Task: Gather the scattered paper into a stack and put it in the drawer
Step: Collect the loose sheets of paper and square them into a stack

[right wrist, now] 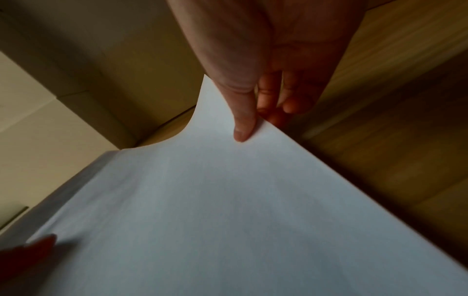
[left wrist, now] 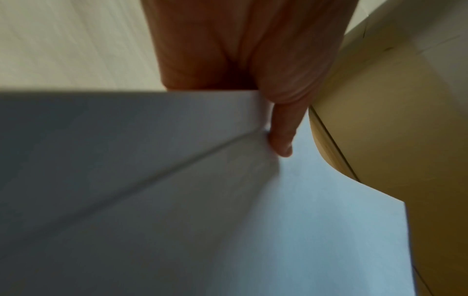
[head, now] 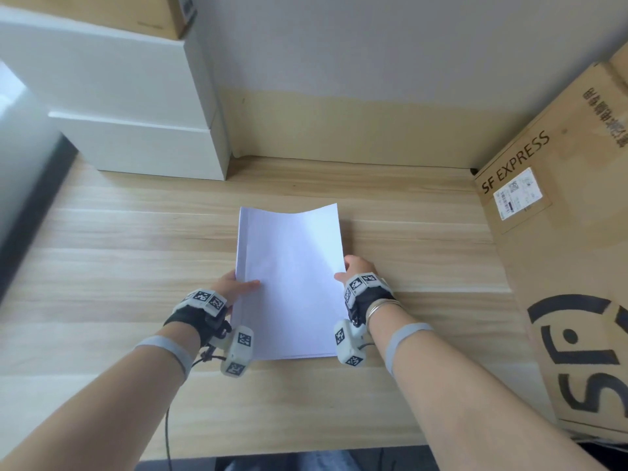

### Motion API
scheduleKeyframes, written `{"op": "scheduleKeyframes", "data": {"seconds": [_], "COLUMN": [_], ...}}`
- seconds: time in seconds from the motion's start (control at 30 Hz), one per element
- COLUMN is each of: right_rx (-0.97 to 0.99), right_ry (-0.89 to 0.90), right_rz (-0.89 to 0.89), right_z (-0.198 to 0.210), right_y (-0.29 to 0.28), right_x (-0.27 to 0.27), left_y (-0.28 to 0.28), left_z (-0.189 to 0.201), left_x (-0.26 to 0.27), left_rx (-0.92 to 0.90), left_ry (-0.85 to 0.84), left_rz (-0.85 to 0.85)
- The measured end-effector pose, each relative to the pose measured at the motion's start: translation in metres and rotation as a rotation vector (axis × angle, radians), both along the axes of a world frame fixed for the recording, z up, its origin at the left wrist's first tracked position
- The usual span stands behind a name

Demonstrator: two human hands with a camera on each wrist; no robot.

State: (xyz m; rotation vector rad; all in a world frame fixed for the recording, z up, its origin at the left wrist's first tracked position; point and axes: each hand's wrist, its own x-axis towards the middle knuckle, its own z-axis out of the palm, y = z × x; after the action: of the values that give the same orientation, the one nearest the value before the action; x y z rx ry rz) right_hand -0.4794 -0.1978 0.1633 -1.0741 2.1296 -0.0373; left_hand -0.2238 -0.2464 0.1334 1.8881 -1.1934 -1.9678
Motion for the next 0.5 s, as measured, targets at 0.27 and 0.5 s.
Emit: {"op": "scheduleKeyframes", "data": {"seconds": [0.27, 0.5], "right_rx": [-0.243, -0.550], "right_ry": [-0.257, -0.566], "right_rz": [-0.397, -0.448], "right_z": [-0.002, 0.060], "right_y": [0.000, -0.018], "right_x": [0.000, -0.019], "left_y": [-0.009, -0.041], "left_z": [0.015, 0.070], "left_x": [-0.017, -0.037], "left_rx": [-0.113, -0.263], "left_ry": [0.114, 0.278], "left_rz": [0.017, 0.037]}}
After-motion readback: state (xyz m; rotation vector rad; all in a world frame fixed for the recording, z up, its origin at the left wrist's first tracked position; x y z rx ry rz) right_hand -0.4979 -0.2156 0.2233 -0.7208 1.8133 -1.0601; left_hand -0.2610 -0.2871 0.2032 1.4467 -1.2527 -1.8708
